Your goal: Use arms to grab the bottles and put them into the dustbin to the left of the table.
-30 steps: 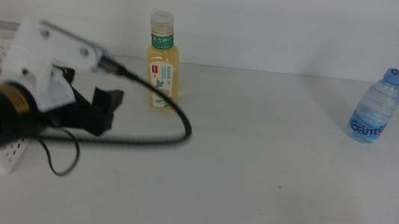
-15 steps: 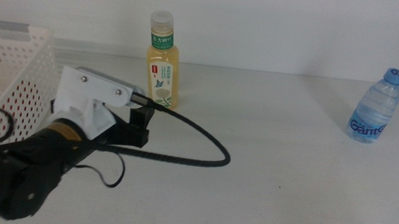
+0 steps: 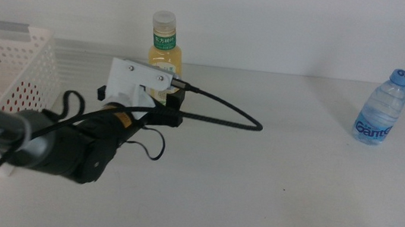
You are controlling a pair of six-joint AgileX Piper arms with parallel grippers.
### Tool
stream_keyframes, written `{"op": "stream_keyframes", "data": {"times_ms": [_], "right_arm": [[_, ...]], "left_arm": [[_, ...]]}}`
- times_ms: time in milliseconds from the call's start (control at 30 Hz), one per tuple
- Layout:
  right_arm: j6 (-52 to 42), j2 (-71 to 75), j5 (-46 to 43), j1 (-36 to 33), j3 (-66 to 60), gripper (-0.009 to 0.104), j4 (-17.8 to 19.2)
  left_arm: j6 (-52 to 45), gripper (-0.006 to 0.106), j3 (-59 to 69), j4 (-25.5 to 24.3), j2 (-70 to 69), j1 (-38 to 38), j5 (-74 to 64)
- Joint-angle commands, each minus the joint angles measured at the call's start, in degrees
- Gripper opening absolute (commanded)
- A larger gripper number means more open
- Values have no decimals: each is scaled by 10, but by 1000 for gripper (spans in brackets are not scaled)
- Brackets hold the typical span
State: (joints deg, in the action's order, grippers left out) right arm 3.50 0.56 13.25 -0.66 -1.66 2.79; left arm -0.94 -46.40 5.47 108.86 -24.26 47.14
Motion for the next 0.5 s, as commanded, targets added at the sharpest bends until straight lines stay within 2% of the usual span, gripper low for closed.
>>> {"op": "stream_keyframes", "data": {"times_ms": [0, 200, 467], "right_arm": [[-3, 16, -44, 4, 5, 75, 6], [-3, 16, -44, 4, 5, 75, 6], [-3, 16, -44, 4, 5, 75, 6]], "left_arm": [[9, 90, -43, 10, -1, -2, 50], [2, 90, -115, 58, 66, -1, 50], [-21, 90, -198, 58, 117, 17, 39]]}}
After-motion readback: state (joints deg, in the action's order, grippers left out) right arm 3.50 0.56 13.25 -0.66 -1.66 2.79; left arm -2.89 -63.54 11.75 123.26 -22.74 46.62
